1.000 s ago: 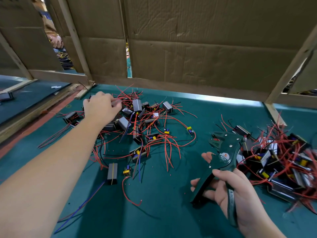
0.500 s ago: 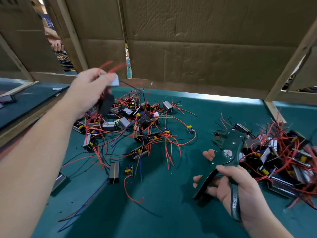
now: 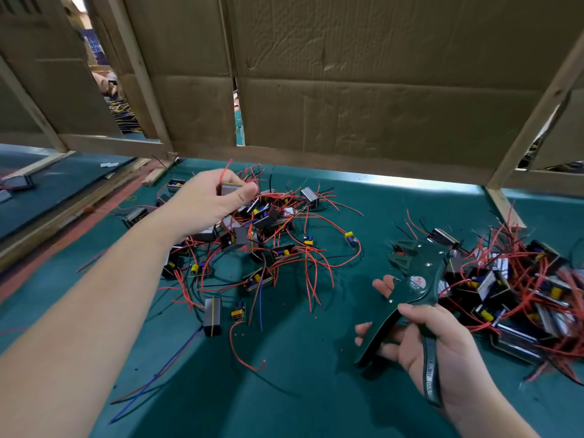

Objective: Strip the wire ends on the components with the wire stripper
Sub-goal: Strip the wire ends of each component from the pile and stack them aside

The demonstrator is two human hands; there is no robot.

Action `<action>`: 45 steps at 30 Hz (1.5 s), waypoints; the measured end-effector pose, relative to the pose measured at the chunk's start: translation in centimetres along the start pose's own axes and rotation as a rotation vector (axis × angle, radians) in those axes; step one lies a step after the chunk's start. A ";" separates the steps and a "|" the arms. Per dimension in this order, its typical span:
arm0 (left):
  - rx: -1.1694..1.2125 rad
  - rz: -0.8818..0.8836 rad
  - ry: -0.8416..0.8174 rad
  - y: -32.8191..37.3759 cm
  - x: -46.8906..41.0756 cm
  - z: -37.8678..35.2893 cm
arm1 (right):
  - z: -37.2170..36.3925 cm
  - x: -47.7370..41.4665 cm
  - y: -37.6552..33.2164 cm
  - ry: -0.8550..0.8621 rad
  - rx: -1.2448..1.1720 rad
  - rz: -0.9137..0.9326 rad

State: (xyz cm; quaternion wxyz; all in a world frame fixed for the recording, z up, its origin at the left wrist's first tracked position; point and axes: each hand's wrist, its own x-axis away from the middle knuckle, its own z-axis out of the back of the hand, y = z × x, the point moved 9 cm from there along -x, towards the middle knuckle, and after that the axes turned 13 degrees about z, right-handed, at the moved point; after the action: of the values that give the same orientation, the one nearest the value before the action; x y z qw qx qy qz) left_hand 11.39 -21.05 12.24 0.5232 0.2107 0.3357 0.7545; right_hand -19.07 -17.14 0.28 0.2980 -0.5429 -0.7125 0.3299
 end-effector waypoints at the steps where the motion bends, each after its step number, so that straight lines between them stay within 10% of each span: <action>1: 0.049 -0.030 0.041 0.4 0.1 0.4 | 0.0 0.0 0.0 -0.001 -0.004 0.003; 9: 0.652 -0.062 0.055 2.6 0.4 1.6 | -0.3 0.1 -0.4 -0.021 -0.007 0.010; 15: 0.450 -0.076 0.136 3.5 0.8 1.9 | -0.5 0.3 -0.5 -0.021 -0.029 0.010; 22: 1.050 0.059 -0.315 5.9 3.6 -3.9 | -0.7 0.4 -0.8 -0.046 -0.047 0.029; 33: 1.378 0.314 -0.438 4.2 4.1 -10.1 | -0.9 0.4 -0.6 -0.052 -0.043 0.007; 40: 1.085 0.289 -0.187 1.9 2.1 -7.0 | -0.8 0.4 -0.4 -0.055 -0.033 -0.002; 45: 0.161 0.189 0.219 -0.5 0.1 -0.7 | -0.8 0.4 -0.4 -0.060 -0.032 -0.005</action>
State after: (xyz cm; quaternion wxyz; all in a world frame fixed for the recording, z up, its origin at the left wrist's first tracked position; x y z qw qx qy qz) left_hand 11.19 -21.01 11.38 0.3915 0.1991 0.4288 0.7894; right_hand -18.72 -16.66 1.10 0.2686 -0.5355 -0.7277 0.3341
